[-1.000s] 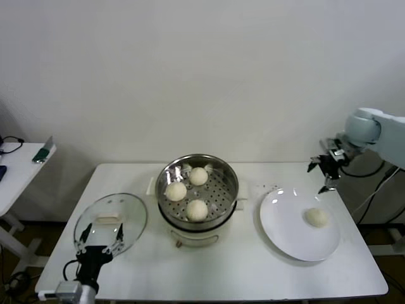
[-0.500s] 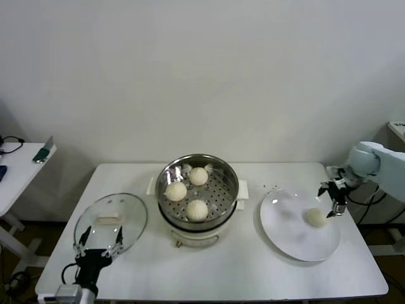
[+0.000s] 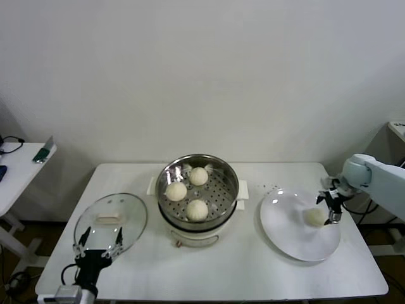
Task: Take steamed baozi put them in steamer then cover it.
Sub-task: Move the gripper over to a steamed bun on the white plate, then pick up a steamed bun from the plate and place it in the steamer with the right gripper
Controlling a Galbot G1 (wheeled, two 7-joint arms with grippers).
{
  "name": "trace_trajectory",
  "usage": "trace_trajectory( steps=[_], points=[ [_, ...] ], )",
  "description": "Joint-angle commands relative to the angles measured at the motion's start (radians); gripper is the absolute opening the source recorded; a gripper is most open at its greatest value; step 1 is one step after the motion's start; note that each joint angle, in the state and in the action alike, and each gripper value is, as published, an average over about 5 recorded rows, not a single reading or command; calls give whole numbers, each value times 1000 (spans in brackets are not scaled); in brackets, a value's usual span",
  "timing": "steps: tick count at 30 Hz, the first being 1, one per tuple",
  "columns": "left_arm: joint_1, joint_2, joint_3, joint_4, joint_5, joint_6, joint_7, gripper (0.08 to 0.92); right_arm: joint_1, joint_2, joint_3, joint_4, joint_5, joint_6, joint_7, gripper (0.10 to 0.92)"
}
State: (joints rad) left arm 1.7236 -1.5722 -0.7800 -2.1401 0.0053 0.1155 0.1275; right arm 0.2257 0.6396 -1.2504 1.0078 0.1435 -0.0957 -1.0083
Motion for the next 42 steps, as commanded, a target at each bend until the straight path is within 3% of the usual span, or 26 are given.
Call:
trace_trajectory(
  steps=[1,11,24,29,33,42],
  points=[
    [1,0,0,0,0,0,0,823,-42,12,37,-22,-15,-2,3,823],
    [-2,1,-4,6,-4,-2,0,823,-74,50,75,-62,-27,-2,10,817],
    [-3,0,-3,5,-7,-2,-2,823,-79,50,87,-47,-41,-8,5,690],
    [0,1,-6,1,-8,-4,-2,823,-31,34,53,-28,-23,-9,-8,679],
    [-1,2,-3,1,-8,-3,-2,823,84,3,-41,37,28,-14,-14,679],
    [-12,3,9,5,-8,-2,-3,823,739,3,-554,389,253,-39,-25,679]
  ],
)
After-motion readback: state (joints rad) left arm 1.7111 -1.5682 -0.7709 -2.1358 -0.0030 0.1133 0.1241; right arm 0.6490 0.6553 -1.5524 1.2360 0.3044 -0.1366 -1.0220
